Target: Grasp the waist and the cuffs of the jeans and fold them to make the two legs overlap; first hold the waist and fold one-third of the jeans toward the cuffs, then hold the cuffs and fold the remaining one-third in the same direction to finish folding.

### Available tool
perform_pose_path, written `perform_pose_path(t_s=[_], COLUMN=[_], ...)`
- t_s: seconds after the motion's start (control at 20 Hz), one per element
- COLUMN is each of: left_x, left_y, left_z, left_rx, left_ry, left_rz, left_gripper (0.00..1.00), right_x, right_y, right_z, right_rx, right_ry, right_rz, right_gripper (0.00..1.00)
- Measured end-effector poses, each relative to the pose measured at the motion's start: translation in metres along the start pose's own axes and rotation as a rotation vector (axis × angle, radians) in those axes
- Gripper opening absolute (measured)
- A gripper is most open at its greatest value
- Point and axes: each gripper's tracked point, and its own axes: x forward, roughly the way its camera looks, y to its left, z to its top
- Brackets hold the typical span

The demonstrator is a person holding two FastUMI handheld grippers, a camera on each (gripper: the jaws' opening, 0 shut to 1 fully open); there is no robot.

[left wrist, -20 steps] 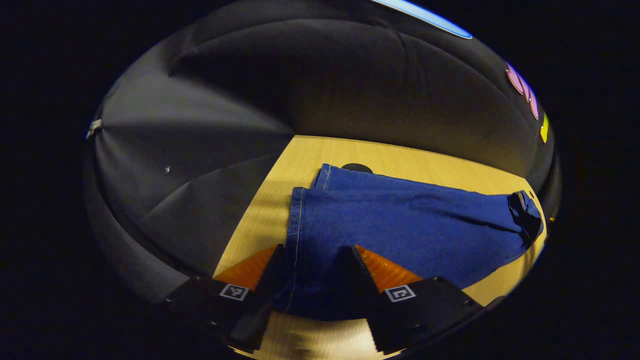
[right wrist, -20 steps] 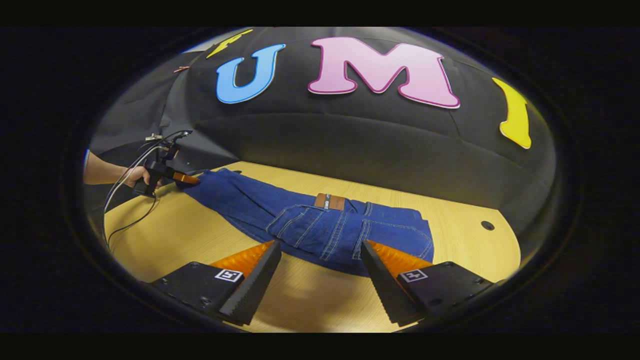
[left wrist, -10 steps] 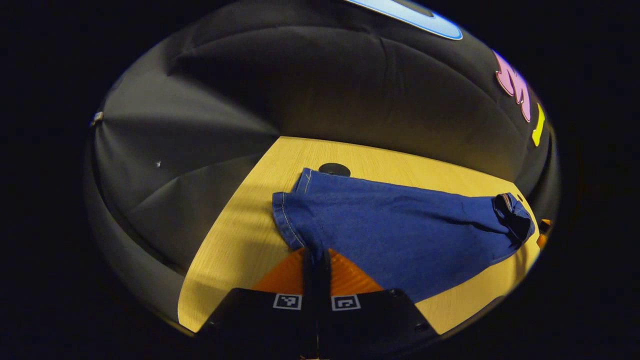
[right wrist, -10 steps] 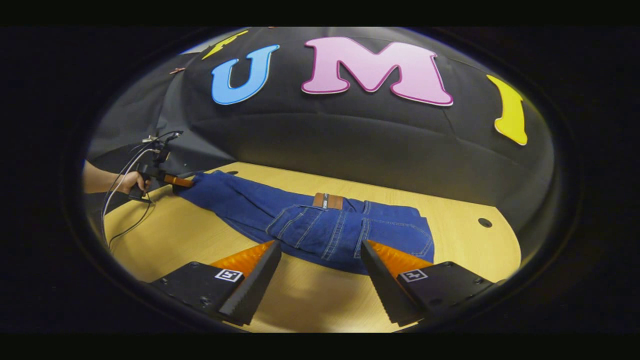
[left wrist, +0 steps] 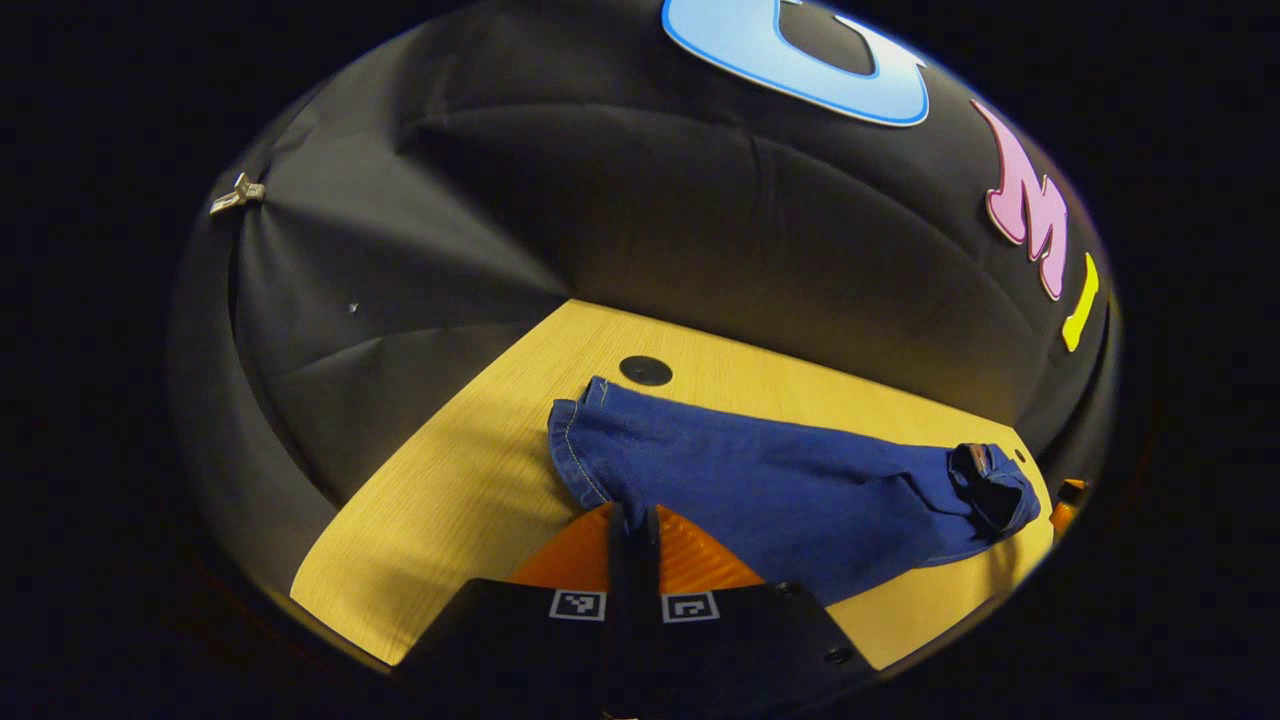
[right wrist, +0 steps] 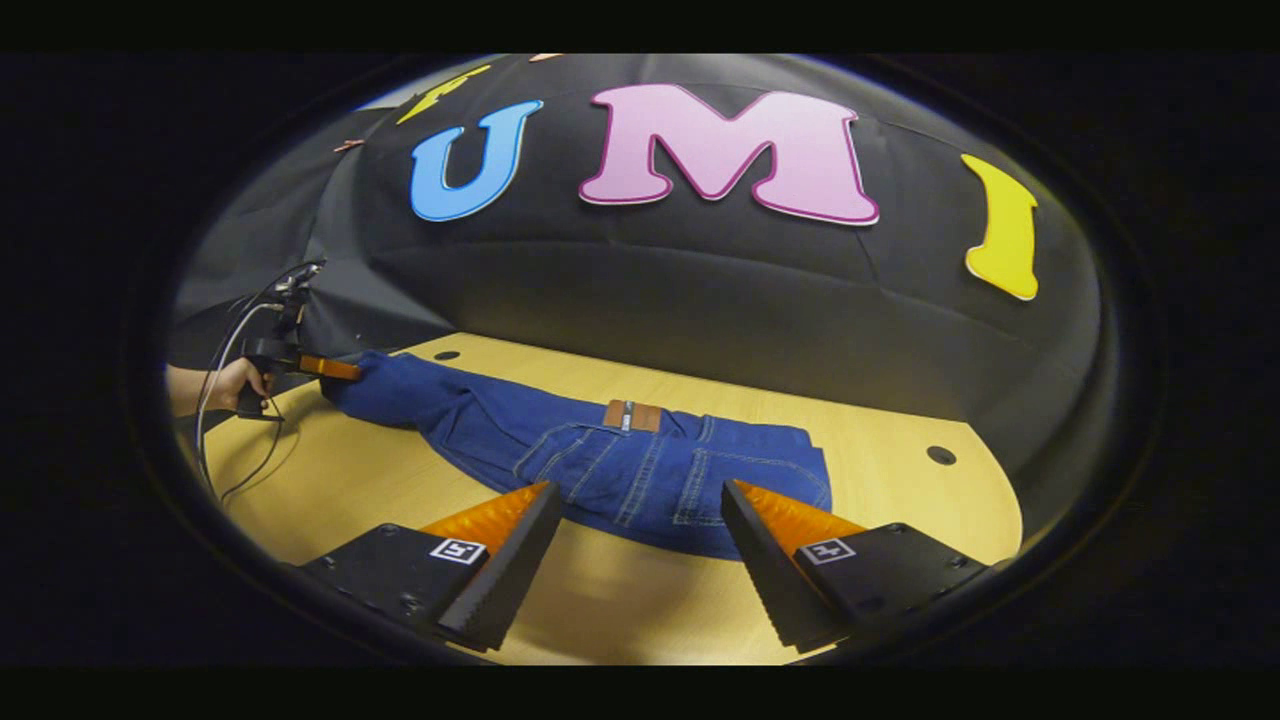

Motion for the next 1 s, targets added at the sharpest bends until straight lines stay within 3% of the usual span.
perform_pose_path(t_s=[0.15,0.2,0.25,0.55,0.7,1.0], left_x=[-0.029,-0.040,-0.057,-0.140,-0.163,-0.168], left_y=[-0.024,-0.034,-0.047,-0.142,-0.199,-0.322], left_z=[0.028,0.037,0.048,0.116,0.126,0.118], left_rx=[0.053,0.085,0.123,0.215,0.272,0.251], left_ry=[-0.065,-0.081,-0.100,-0.173,-0.198,-0.166], left_rz=[-0.043,-0.066,-0.089,-0.250,-0.318,-0.478], left_gripper=[0.06,0.01,0.06,0.06,0.06,0.06], right_x=[-0.005,-0.006,-0.009,-0.022,-0.033,-0.069], right_y=[-0.003,-0.005,-0.006,-0.029,-0.051,-0.113], right_z=[-0.001,-0.002,-0.002,0.003,0.005,0.009], right_rx=[0.017,0.014,0.012,0.045,0.071,0.102], right_ry=[0.004,0.005,0.005,-0.007,-0.016,-0.038], right_rz=[-0.002,-0.005,-0.009,-0.044,-0.084,-0.198], right_gripper=[0.96,0.96,0.96,0.96,0.96,0.98])
